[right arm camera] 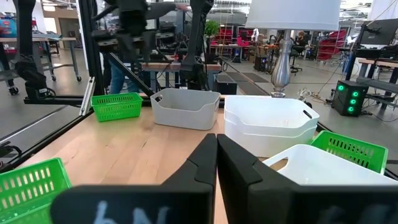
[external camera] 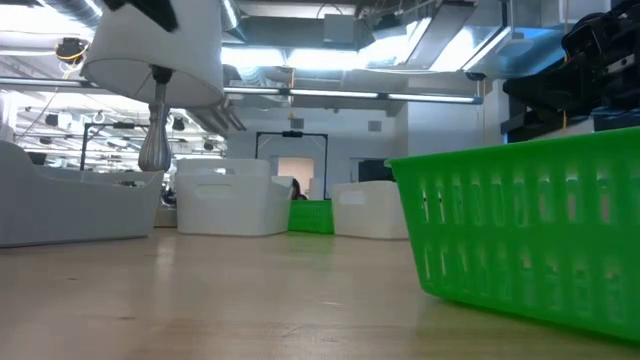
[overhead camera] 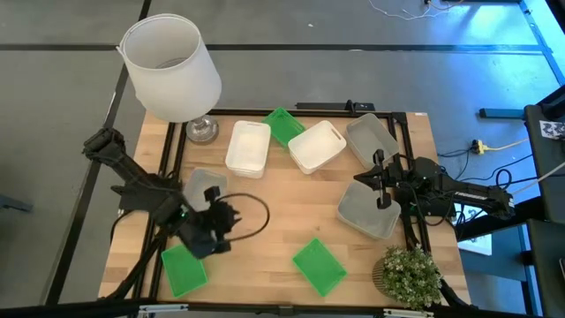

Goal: Stack baskets by color
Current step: Stack the right white bin on the left white bin

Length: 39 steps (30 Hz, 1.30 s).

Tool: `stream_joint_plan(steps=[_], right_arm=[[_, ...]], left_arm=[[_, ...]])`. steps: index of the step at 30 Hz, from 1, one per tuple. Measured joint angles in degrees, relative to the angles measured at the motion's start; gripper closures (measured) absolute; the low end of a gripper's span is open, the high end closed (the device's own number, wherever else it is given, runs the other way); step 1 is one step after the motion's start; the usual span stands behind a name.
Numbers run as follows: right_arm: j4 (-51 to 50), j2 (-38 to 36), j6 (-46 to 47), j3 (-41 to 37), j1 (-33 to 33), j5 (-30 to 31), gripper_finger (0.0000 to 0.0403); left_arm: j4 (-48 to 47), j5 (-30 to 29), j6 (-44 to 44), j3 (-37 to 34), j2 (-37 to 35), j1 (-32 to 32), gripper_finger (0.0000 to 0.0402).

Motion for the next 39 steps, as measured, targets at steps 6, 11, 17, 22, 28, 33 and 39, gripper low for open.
stream_joint_plan(steps=[6,11,17,22,28,33,39], right_arm=[[2.54,0.0,0.02,0.0,0.0,0.0,0.0389],[3.21,0.02,4.1,0.0,0.0,-1.14,0.0389],[3.48,0.02,8.76,1.39,0.02,0.32,0.0399],[-3.83,1.83,9.04,6.91,1.29,5.66,0.0401],[-9.44,11.77,8.55,14.68,5.33,11.25,0.0402],[-14.68,25.25,8.76,22.8,8.9,18.78,0.0402],[-24.81,43.31,10.6,36.34,13.21,23.29,0.0403]], left_arm=[[0.0,-0.55,-3.87,-0.02,0.0,-4.75,0.0337],[0.0,-2.93,-4.0,-0.02,0.0,-6.22,0.0337],[-0.76,-3.28,-3.91,-0.02,0.0,-6.2,0.0337],[-2.33,-3.3,-4.0,-0.04,0.0,-6.2,0.0337],[-4.7,-5.5,-6.59,-0.04,0.0,-6.18,0.0337],[-8.64,-6.32,-10.16,-0.04,0.0,-6.16,0.0337],[-9.2,-6.54,-11.03,-0.07,0.0,-6.16,0.0337]])
